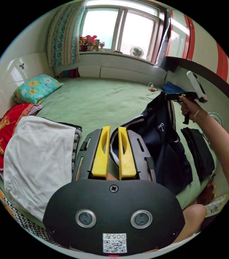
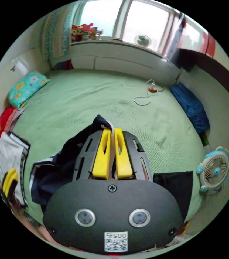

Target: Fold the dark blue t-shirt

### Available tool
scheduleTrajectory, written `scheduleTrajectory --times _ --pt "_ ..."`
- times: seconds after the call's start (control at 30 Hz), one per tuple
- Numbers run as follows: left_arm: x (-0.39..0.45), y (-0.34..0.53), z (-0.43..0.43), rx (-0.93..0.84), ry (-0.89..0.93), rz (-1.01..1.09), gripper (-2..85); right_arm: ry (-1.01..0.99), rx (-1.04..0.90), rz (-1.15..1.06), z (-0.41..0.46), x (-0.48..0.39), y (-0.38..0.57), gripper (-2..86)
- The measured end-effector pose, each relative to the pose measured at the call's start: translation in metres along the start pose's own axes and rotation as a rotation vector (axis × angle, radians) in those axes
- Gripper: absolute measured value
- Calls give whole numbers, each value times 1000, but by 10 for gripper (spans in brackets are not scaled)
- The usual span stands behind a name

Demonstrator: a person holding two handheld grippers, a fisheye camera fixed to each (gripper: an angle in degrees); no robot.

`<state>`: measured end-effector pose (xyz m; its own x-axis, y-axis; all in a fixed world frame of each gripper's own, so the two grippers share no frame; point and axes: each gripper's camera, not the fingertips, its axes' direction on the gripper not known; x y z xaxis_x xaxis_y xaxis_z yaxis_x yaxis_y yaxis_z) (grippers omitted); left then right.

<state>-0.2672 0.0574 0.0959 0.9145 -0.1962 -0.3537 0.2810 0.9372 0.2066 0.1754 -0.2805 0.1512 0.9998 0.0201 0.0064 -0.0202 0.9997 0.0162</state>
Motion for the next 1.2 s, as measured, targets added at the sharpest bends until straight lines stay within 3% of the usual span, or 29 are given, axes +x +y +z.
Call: scheduleTrajectory --times 0.1,0.23,0.47,0.7,0.83,1.07,1.2 --pt "0 2 3 -5 22 -13 63 18 -57 193 13 26 1 23" --pt "9 5 1 -20 -2 24 69 -90 16 215 -9 57 29 55" --pt "30 25 -6 -57 -6 41 114 -139 102 -220 -89 49 199 103" --pt "55 62 -3 -162 8 117 155 -52 -15 -458 -98 16 322 110" --pt "82 83 0 -284 15 179 172 -4 -143 -523 -74 7 327 111" --pt "106 119 30 -524 80 251 168 -104 -207 -388 -45 26 316 62" --pt "118 127 55 -524 60 208 138 -176 -220 -302 -44 40 315 -5"
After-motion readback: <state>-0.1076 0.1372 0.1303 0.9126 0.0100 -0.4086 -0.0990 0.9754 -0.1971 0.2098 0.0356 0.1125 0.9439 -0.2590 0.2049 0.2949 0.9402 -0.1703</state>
